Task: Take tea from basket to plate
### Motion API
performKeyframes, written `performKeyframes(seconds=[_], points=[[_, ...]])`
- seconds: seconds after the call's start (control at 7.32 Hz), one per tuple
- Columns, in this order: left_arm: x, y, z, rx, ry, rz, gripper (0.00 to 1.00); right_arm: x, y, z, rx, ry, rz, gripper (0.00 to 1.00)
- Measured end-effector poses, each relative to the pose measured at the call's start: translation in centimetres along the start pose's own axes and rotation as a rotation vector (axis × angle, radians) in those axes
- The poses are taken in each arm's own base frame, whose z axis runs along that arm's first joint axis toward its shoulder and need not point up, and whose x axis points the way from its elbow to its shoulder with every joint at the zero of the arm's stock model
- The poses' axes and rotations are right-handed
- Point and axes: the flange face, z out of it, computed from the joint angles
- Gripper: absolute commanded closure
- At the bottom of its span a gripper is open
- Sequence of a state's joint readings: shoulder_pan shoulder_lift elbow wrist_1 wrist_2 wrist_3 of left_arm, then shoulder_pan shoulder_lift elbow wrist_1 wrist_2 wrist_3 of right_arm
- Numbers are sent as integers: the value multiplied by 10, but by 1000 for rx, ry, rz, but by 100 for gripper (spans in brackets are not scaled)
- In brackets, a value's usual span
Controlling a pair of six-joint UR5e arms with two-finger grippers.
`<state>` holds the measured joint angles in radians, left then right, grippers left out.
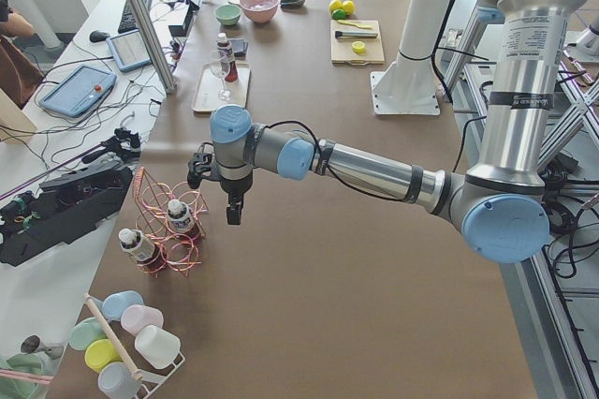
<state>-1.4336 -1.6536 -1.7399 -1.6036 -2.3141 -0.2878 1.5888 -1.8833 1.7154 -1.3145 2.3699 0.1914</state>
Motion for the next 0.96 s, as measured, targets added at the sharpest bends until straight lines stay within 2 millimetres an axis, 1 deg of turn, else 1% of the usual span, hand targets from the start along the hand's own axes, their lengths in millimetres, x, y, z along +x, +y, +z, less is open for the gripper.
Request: performKeyframes(seconds=[0.27,0.55,0.68,0.96], points=[[-38,30,18,-48,-11,-15,3,3,0,3,-4,3,-1,0],[-55,44,29,-78,-15,-49,3,3,-1,3,-5,7,-4,0],[-59,47,27,-77,-11,-62,3,2,-2,3,-4,7,-7,0],[-71,50,15,-66,51,-104,3,-1,-3,3,1,15,-19,0]])
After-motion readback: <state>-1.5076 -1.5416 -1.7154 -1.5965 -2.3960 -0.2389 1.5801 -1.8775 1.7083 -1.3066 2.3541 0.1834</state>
